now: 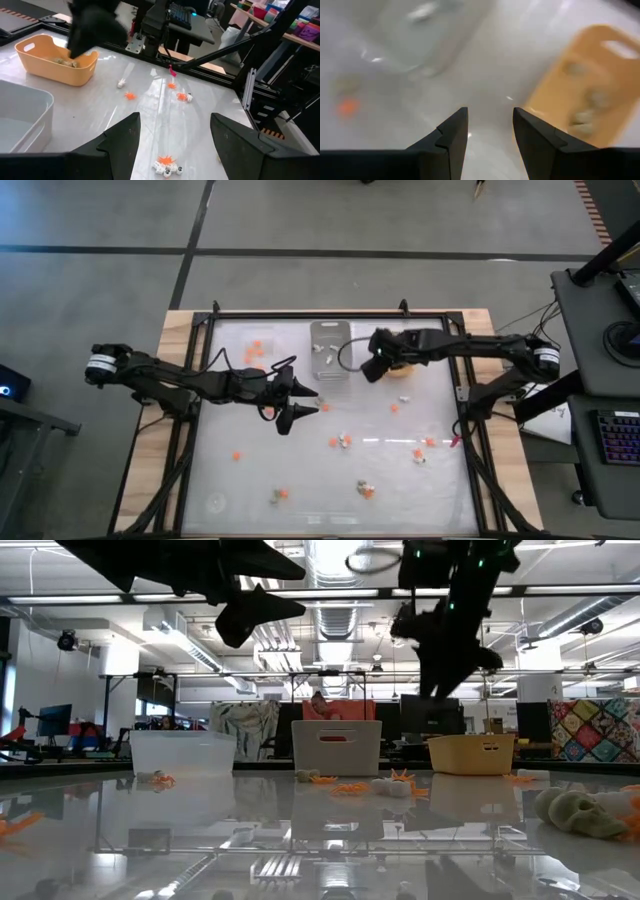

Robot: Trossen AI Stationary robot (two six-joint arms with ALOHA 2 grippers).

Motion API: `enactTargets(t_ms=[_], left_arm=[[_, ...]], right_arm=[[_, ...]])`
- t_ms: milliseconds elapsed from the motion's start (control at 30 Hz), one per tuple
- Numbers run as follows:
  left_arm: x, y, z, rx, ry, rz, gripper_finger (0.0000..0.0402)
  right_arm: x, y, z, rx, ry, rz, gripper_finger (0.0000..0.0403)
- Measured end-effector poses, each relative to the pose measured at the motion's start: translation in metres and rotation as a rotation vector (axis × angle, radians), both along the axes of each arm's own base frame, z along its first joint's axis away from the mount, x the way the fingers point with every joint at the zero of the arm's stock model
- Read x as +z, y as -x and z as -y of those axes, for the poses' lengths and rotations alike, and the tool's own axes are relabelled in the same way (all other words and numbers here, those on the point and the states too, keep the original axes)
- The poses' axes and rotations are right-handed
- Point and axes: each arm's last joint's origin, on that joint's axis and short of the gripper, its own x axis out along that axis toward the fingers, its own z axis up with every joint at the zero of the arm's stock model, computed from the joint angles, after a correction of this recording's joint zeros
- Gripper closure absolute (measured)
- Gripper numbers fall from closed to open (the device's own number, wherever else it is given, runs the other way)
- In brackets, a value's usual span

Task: Sort Halloween decoration
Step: Put the orange spider toy into the transparent white bin

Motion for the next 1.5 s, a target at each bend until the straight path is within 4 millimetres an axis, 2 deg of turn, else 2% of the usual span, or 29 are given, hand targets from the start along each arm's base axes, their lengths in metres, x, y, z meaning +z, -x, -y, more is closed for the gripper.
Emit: enactTargets(t_ms=[233,433,600,833,1233,1500], left_arm=[[0.0,0.0,0.0,-0.001,-0.006,0.0,0.0177],[0.002,-0.001,-0.001,0.036,-0.038,0.024,0.0177],[0.002,-0.001,-0.002,0.043,-0.054,0.027,0.0177],[0.003,-0.001,-0.002,0.037,-0.079,0.028,0.0177],[0.003,-0.001,-0.002,0.036,-0.083,0.032,0.0177],[0.003,-0.001,-0.002,0.036,-0.083,0.032,0.0177]], right_arm=[[0.004,-0.012,-0.057,0.275,-0.073,0.023,0.0266],[-0.001,-0.005,-0.081,0.221,-0.15,-0.032,0.0266],[-0.006,0.006,-0.085,0.094,-0.198,-0.134,0.0266],[-0.033,0.01,-0.085,-0.005,-0.218,-0.242,0.0266],[-0.082,-0.005,-0.087,0.019,-0.247,-0.45,0.0266],[-0.099,-0.01,-0.088,0.069,-0.251,-0.507,0.0266]])
